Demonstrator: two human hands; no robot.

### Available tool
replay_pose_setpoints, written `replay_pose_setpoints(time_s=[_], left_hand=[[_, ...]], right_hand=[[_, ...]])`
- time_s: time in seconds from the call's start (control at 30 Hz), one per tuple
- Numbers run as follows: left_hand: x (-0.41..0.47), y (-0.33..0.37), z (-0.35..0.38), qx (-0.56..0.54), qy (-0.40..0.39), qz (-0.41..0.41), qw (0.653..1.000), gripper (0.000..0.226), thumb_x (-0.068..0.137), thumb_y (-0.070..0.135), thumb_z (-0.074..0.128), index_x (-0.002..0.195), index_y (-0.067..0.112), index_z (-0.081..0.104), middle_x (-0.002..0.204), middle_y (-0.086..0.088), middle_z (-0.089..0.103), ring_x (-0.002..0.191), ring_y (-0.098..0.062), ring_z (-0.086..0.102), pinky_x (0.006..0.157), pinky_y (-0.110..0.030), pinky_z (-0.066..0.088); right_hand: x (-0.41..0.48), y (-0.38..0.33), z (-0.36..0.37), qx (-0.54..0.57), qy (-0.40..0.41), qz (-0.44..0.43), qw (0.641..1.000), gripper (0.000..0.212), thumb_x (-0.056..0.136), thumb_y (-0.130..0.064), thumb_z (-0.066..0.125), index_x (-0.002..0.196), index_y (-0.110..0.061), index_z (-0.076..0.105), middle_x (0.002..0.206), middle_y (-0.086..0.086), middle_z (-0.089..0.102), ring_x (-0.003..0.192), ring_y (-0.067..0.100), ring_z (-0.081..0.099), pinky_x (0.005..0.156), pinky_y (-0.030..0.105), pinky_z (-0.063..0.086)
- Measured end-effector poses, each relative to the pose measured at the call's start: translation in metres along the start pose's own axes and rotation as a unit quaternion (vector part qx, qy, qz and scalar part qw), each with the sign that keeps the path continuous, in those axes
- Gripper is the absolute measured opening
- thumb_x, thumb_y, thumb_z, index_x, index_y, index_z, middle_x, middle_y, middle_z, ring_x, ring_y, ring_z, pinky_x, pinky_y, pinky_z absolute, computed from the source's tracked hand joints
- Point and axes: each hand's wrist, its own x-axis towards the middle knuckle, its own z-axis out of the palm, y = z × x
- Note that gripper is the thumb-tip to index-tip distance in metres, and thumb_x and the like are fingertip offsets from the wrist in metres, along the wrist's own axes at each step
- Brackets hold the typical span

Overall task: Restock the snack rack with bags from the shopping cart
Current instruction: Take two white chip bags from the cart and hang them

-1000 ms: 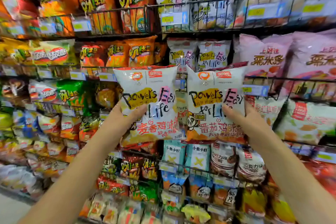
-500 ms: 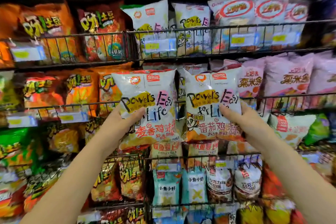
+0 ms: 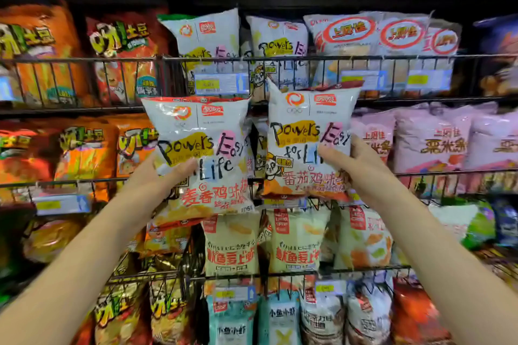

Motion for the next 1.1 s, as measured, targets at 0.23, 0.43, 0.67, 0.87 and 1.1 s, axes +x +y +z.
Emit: replay_pose_setpoints(time_s=[0.23,0.43,0.67,0.87,1.1], left_hand=[[0.013,0.007,0.014,0.024,0.009,0.002,1.0,0.109,0.06,0.086,0.077,0.153,0.046,0.035,0.149,0.023,0.046,0.14,-0.016,0.043,0.115,-0.056,0.039],[0.02,0.005,0.011,0.026,0.012,-0.005,1.0,0.118,0.055,0.089,0.077,0.155,0.044,0.033,0.158,0.015,0.042,0.145,-0.024,0.039,0.114,-0.06,0.037],[0.036,-0.001,0.005,-0.016,-0.001,0.012,1.0,0.113,0.053,0.087,0.08,0.15,0.043,0.042,0.148,0.016,0.056,0.139,-0.017,0.05,0.115,-0.052,0.039],[0.043,-0.01,0.0,-0.017,-0.006,-0.001,1.0,0.114,0.053,0.086,0.081,0.149,0.038,0.043,0.148,0.013,0.056,0.138,-0.019,0.051,0.114,-0.055,0.041],[0.04,-0.001,0.015,-0.042,-0.018,0.011,0.999,0.092,0.056,0.078,0.081,0.135,0.044,0.046,0.109,0.031,0.059,0.109,-0.008,0.057,0.103,-0.041,0.041]], right_hand=[[0.032,-0.004,-0.004,0.003,-0.017,-0.026,1.0,0.067,0.075,-0.049,0.079,0.135,-0.03,0.056,0.123,-0.013,0.073,0.113,0.009,0.07,0.102,0.041,0.052],[0.052,0.0,0.005,-0.02,-0.004,-0.063,0.998,0.058,0.089,-0.034,0.076,0.141,-0.028,0.051,0.13,-0.011,0.07,0.117,0.008,0.067,0.097,0.033,0.053],[0.065,0.028,0.012,-0.088,0.036,-0.075,0.993,0.077,0.082,-0.037,0.085,0.147,-0.026,0.044,0.136,-0.013,0.062,0.126,0.002,0.057,0.107,0.031,0.05],[0.072,0.048,0.013,-0.208,0.026,-0.048,0.977,0.052,0.091,-0.019,0.077,0.137,-0.022,0.052,0.124,-0.011,0.066,0.109,0.0,0.062,0.1,0.027,0.049],[0.085,0.047,0.019,-0.275,-0.015,0.017,0.961,0.044,0.098,-0.026,0.068,0.136,-0.021,0.047,0.112,-0.011,0.064,0.094,0.003,0.063,0.085,0.02,0.052]])
